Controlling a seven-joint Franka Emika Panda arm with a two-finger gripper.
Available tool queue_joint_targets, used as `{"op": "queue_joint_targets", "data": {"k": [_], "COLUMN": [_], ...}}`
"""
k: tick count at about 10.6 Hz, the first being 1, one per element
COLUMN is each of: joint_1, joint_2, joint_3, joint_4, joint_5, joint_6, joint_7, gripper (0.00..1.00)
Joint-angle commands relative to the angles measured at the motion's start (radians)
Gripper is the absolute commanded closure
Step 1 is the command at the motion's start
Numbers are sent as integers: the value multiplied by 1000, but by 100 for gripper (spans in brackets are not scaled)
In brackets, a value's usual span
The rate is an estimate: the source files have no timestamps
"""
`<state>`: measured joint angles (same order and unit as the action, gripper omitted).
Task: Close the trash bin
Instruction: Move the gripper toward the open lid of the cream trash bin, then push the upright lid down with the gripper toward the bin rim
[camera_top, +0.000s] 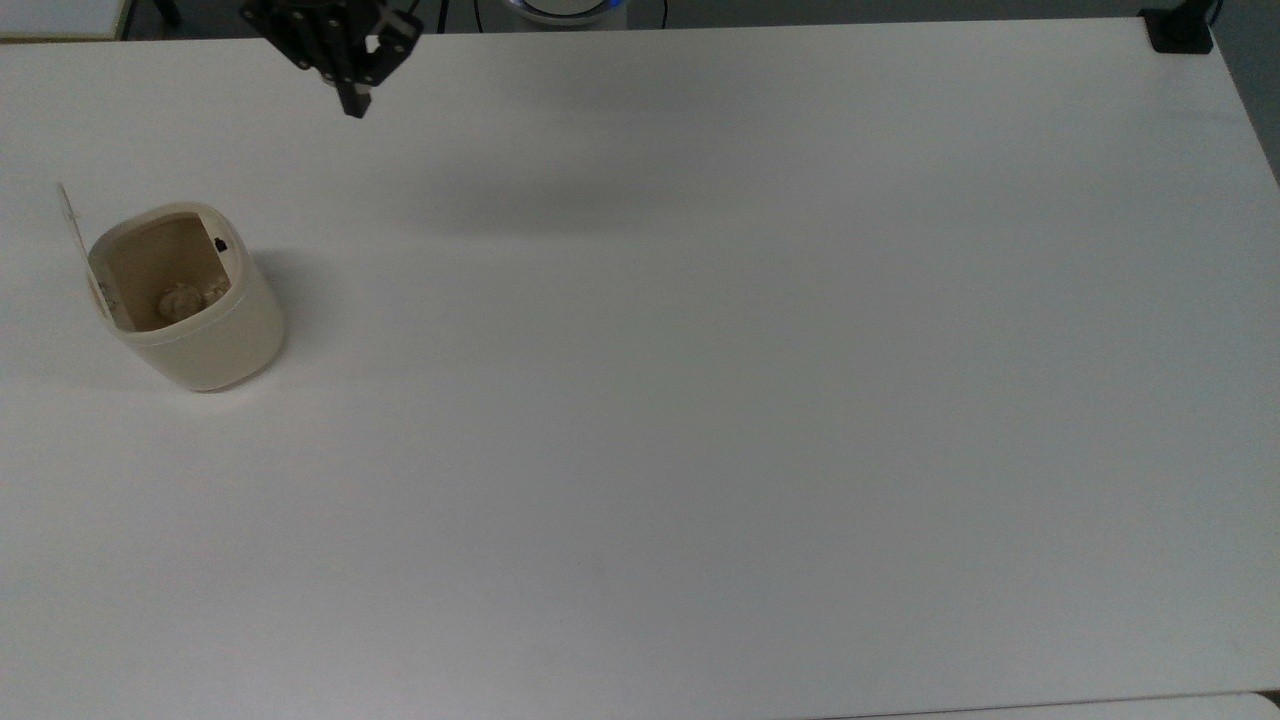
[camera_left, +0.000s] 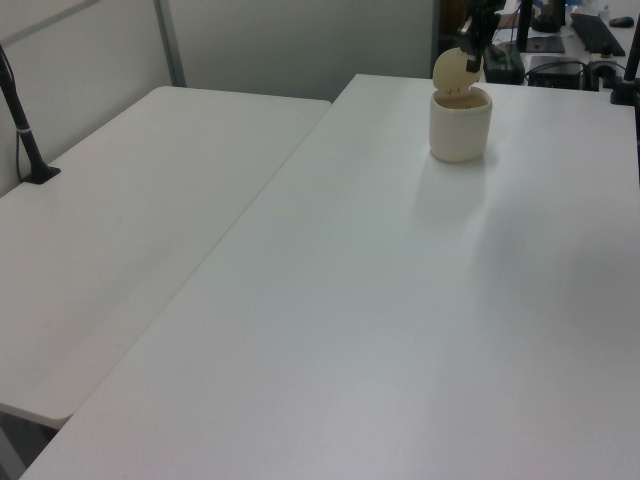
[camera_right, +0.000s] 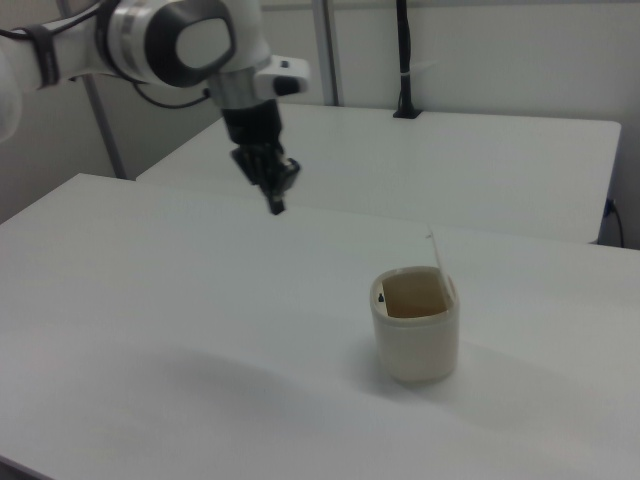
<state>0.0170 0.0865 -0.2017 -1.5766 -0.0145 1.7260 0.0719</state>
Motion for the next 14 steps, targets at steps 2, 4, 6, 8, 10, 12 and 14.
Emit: {"op": "queue_joint_targets", "data": {"k": [2,4,6,8,10,12,14], "joint_1": [-8,-41,-43,-45,-45,-49,-52], "joint_2": [94,143,177,199,220,239,262], "joint_3": [-143,-163,-200,-237,-262,-263,-263], "joint_4": [70,70,67,61,61,59,52], "joint_5": [-7,-10,-12,-13,-13,-48,-56], "joint_6": [205,359,467,568,615,618,618], "joint_7": [69,120,134,137,137,135,126], "gripper": [100,100,100,100,100,100,100]}}
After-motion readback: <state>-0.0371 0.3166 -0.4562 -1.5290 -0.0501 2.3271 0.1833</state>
